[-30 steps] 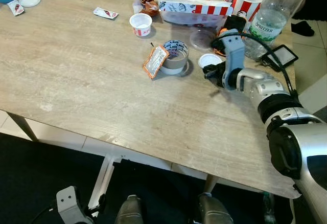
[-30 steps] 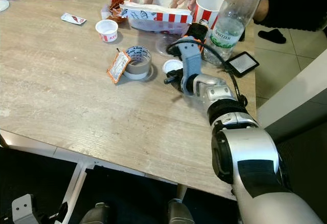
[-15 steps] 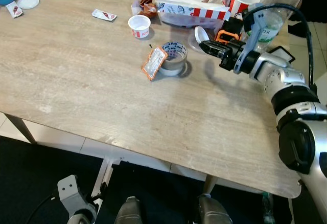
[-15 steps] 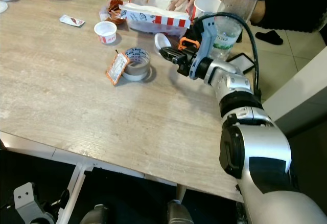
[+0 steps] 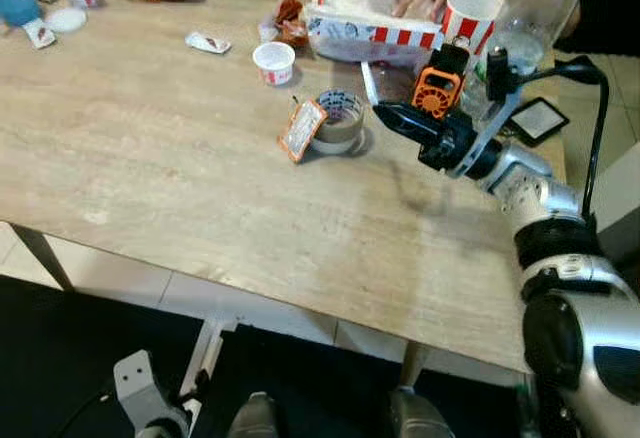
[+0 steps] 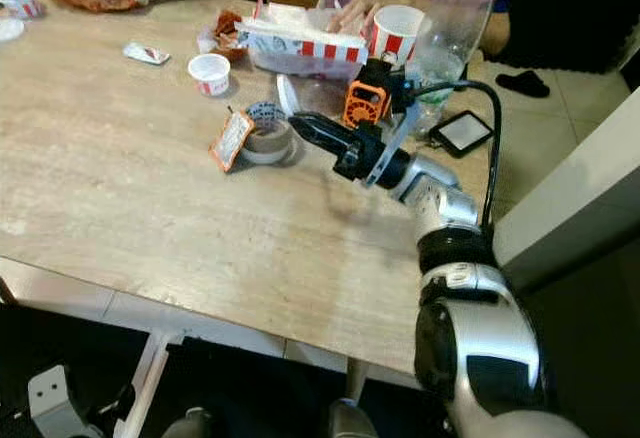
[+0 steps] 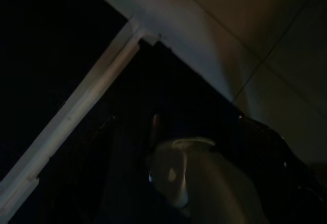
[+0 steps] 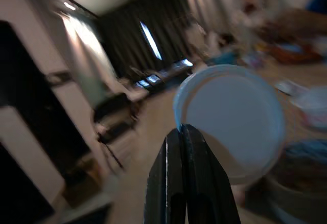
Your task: Restocking fridge
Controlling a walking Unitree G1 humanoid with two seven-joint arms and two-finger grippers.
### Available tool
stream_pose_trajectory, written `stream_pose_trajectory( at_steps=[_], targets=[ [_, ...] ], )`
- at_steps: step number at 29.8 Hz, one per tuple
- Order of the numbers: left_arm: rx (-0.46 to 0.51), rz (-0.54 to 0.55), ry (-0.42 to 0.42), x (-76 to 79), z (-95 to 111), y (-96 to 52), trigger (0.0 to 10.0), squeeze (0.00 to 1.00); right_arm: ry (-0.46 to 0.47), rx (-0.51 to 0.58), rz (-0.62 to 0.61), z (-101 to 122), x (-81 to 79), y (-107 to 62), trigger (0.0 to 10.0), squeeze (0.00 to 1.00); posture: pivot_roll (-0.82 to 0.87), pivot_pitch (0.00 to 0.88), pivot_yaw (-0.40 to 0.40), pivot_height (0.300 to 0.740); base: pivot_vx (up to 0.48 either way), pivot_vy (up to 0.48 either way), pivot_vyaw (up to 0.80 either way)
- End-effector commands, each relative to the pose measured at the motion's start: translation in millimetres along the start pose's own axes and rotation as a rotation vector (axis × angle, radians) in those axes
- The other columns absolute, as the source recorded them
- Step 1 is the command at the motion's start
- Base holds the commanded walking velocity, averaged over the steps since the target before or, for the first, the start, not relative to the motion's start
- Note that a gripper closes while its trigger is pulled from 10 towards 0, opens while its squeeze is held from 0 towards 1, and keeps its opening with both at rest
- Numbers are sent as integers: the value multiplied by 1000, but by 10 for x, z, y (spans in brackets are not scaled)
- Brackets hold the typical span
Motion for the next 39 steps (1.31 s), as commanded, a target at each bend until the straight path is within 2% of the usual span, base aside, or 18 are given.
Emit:
stream_pose_trajectory(
  at_steps=[1, 5, 11, 15, 20, 21, 26, 30, 39],
  targets=[
    [-71, 35, 8, -96, -177, -71, 10000, 0, 8, 60, 49, 39, -77, 12, 0, 0, -12, 120, -4, 740, 0, 0, 0],
    [-91, 40, 8, -94, -233, -84, 10000, 0, 26, 98, 69, 22, -125, 38, 0, 0, -13, 114, -2, 740, 0, 0, 0],
    [-152, 43, 29, -79, -384, -123, 10000, 0, 87, 139, 63, -174, -199, 77, 0, 0, -23, 97, 4, 740, 0, 0, 0],
    [-179, 53, 33, -90, -444, -144, 10000, 0, 142, 134, -1, -387, -184, 91, 0, 0, -23, 83, 8, 740, 0, 0, 0],
    [-194, 53, 40, -84, -472, -150, 10000, 0, 159, 173, -15, -442, -219, 106, 0, 0, -21, 74, 15, 740, 0, 0, 0],
    [-200, 51, 44, -77, -486, -152, 10000, 0, 166, 203, -24, -424, -225, 116, 10000, 0, -20, 66, 16, 740, 0, 0, 0],
    [-217, 42, 56, -54, -519, -155, 10000, 0, 156, 241, -37, -392, -229, 143, 10000, 0, -22, 53, 16, 740, 0, 0, 0],
    [-232, 25, 72, -3, -551, -150, 10000, 0, 132, 229, -81, -448, -216, 178, 10000, 0, -24, 46, 14, 740, 0, 0, 755],
    [-240, 8, 71, 71, -583, -138, 10000, 0, 146, 215, -90, -546, -269, 189, 10000, 0, -16, 44, 11, 740, 0, 0, 800]
  ],
)
Point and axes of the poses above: a point about 5 cm out from each wrist's last joint towards the gripper, its own y axis pointing out of the wrist towards the gripper, its own z axis along the axis of the wrist's last joint, x = y × z, the point moved 3 cm from there along y, pointing out of the wrist towards the gripper, and after that the axes turned 3 degrees about -y, right-handed, at the moved point
